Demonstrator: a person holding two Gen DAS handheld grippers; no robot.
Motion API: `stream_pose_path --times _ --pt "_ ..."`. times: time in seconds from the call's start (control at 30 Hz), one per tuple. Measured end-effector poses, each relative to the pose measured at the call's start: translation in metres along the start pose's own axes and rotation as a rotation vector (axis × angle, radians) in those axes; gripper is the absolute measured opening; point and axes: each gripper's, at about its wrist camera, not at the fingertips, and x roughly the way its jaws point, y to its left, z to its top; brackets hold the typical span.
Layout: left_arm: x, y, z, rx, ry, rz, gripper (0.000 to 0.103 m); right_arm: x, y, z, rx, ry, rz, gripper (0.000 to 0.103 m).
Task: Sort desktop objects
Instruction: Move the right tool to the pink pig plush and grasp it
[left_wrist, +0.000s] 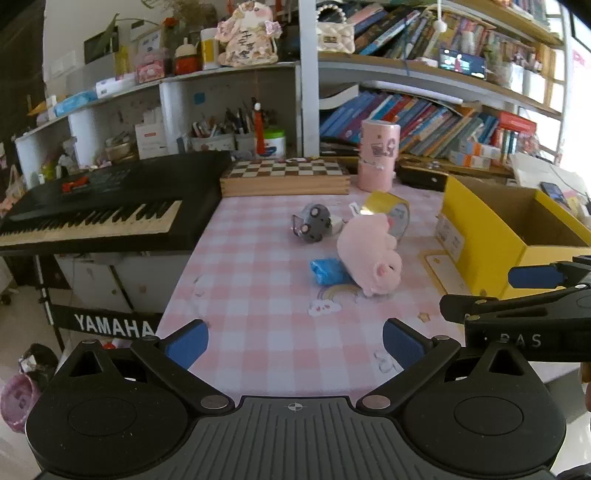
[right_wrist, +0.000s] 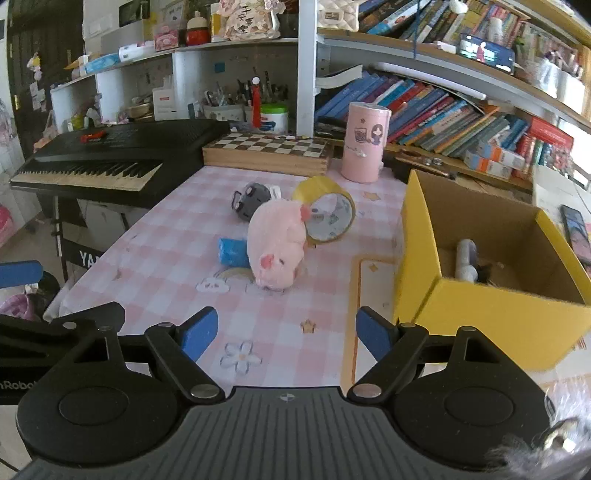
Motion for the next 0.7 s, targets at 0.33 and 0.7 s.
stream_pose_path --times 0.33,0.7 --pt "0.036 -0.004 0.022 -0.058 0.026 0.063 0.102 0.041 -0.019 0.03 -0.04 0.015 0.061 0.081" --pt "0.052 0.001 0.036 -0.08 0.063 0.158 0.102 0.097 -0.025 0.056 0.006 0.049 0.138 0.082"
